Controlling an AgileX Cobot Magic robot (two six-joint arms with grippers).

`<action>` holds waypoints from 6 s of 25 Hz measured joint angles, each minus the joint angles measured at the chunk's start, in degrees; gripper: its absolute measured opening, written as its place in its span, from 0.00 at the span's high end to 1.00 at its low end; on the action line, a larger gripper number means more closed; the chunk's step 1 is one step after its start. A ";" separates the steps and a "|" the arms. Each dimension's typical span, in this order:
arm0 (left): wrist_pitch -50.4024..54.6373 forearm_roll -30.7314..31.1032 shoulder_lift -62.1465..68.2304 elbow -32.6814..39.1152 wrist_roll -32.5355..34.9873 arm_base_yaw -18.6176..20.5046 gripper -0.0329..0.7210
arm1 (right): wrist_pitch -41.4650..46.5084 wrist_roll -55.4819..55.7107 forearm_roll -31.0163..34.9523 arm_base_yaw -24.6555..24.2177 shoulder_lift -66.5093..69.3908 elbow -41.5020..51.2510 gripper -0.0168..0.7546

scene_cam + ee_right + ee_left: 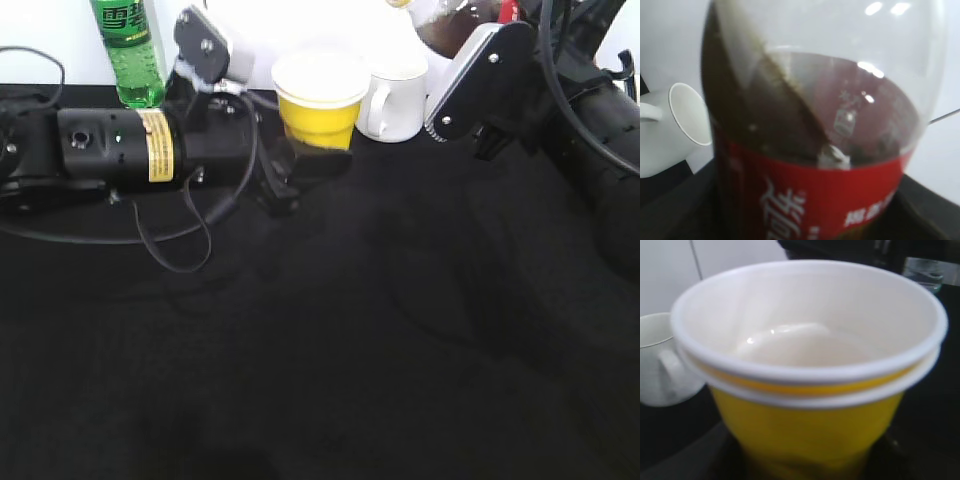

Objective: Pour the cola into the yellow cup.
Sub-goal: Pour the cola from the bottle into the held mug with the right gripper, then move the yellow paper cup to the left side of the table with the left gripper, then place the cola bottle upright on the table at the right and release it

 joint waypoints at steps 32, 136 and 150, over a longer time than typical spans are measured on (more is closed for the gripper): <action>-3.85 3.48 1.02 1.13 -0.41 0.00 0.36 | -3.21 -27.62 -1.59 0.00 0.00 0.00 0.33; -29.78 -39.29 -2.31 42.66 29.53 14.20 0.17 | 22.55 51.54 21.58 0.00 4.73 -0.11 0.19; -17.25 -33.94 -2.77 39.51 8.68 14.27 0.18 | 66.38 50.57 19.54 0.00 -15.37 -0.06 0.19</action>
